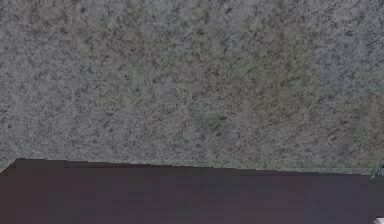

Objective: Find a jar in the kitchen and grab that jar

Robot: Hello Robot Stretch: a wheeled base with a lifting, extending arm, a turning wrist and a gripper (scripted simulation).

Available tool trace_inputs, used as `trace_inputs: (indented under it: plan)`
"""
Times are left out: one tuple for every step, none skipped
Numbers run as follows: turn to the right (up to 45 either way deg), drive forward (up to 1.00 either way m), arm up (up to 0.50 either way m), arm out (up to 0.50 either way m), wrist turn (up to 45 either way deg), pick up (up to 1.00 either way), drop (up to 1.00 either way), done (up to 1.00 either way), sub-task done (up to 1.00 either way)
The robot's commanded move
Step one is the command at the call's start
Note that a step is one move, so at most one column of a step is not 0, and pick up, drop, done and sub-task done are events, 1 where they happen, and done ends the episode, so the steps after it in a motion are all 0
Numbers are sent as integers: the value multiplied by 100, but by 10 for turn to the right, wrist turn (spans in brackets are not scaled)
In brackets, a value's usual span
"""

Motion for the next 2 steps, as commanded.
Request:
trace_inputs:
  plan:
    - [0,0,10,0,0,0,0,0,0]
    - [0,0,0,0,0,0,0,100,0]
